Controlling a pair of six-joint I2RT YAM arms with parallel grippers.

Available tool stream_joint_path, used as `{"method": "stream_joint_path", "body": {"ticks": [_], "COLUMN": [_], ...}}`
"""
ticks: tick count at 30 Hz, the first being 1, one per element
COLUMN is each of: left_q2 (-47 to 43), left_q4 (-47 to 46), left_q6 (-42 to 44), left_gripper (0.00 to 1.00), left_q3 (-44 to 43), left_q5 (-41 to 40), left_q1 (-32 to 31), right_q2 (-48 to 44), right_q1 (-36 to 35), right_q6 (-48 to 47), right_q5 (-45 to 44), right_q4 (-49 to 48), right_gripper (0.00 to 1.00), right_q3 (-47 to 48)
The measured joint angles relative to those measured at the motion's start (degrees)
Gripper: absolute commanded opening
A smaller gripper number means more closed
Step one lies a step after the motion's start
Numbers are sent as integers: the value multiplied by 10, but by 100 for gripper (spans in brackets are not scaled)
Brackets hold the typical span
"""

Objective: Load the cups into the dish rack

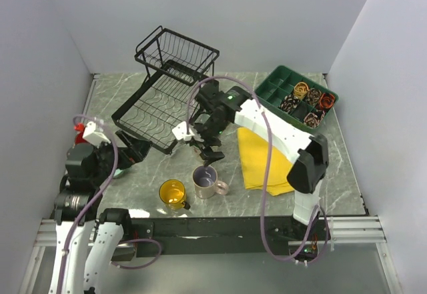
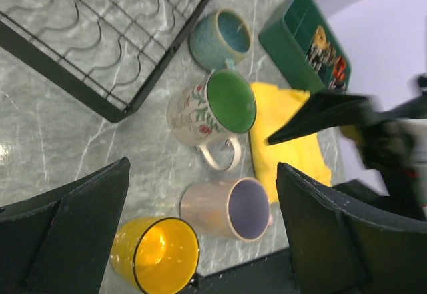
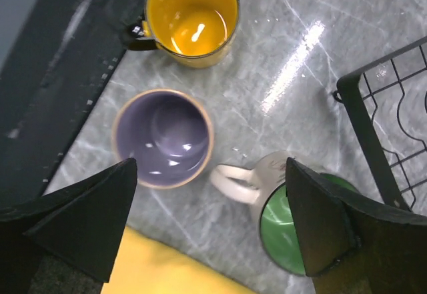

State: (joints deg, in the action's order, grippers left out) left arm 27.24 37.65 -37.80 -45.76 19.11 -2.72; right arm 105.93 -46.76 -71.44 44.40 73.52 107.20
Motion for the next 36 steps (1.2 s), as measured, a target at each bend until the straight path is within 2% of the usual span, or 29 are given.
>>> {"method": "stream_joint_path", "body": {"ticks": [7, 11, 22, 28, 31, 32, 36], "left_q2": [-62, -64, -78, -88, -89, -89, -89], "left_q4": [2, 5, 13, 21, 26, 26, 25], "left_q6": [-19, -20, -19, -19, -19, -19, -19], "left_gripper": [96, 96, 96, 96, 96, 96, 96], "left_q3": [3, 7, 9, 9, 10, 10, 16], "left_q5": [-37, -43, -55, -55, -55, -55, -54], "left_q1": [0, 0, -1, -1, -1, -1, -1], "right_q2": [68, 95, 98, 98, 98, 98, 97], "right_q1": [-25, -33, -82, -101, -102, -102, -102], "right_q6": [13, 25, 30, 33, 33, 33, 34], "right_q5": [-43, -70, -118, -153, -166, -169, -177], "right_q4": [-20, -30, -56, -77, -91, -97, -105], "right_gripper": [77, 74, 62, 52, 38, 30, 19], "right_q3": [19, 21, -38, -76, -76, -78, -90]}}
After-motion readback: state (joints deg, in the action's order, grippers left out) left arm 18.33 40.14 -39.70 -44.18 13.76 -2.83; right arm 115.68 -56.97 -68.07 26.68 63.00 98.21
